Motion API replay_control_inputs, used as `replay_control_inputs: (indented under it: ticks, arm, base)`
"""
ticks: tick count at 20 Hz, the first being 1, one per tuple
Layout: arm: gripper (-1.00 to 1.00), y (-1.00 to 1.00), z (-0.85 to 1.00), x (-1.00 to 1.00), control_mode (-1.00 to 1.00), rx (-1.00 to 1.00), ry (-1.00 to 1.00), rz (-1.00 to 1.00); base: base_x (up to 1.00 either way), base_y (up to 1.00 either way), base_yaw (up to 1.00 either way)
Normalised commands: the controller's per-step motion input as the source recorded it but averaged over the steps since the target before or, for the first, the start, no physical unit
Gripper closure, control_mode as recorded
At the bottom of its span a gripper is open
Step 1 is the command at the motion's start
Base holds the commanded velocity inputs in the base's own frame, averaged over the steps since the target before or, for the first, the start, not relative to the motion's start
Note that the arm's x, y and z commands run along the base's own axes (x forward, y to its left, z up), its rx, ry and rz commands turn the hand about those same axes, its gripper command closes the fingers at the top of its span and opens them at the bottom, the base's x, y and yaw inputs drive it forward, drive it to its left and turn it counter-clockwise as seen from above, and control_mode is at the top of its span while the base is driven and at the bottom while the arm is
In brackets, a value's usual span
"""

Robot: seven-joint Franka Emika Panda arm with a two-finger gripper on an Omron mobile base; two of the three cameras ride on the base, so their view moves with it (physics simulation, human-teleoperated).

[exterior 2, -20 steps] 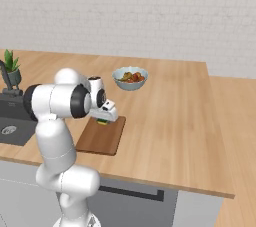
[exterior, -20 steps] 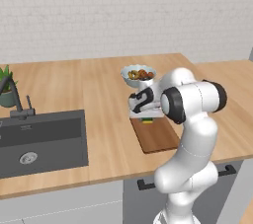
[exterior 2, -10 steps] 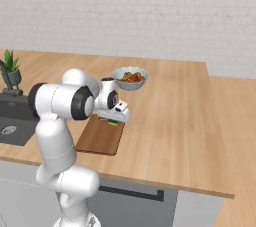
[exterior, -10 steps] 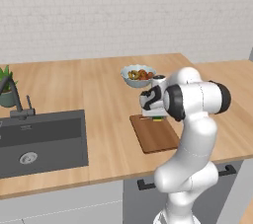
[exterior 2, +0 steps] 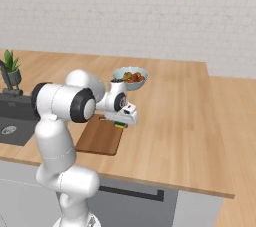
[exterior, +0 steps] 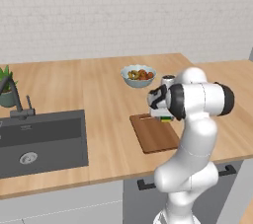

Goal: Pick up the sponge from the counter and clean the cutting board by briefly scrubbing or pressing down on the cutting board. Once finished, release the sponge.

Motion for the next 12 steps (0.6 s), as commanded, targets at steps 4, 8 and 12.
replay_control_inputs:
  ticks: [4,8,12]
  arm:
    - [1.00,0.01,-0.19,-0.74,-1.00,-0.01,0.00,0.01]
    - [1.00,0.24,-0.12,-0.56,-1.00,-0.01,-0.01,0.02]
    - [1.00,0.67,0.00,-0.08,-1.00,0.00,-0.11,0.00]
  base:
    - [0.00,0.00,0.00]
    - [0.00,0.00,0.00]
    - [0.00,0.00,0.00]
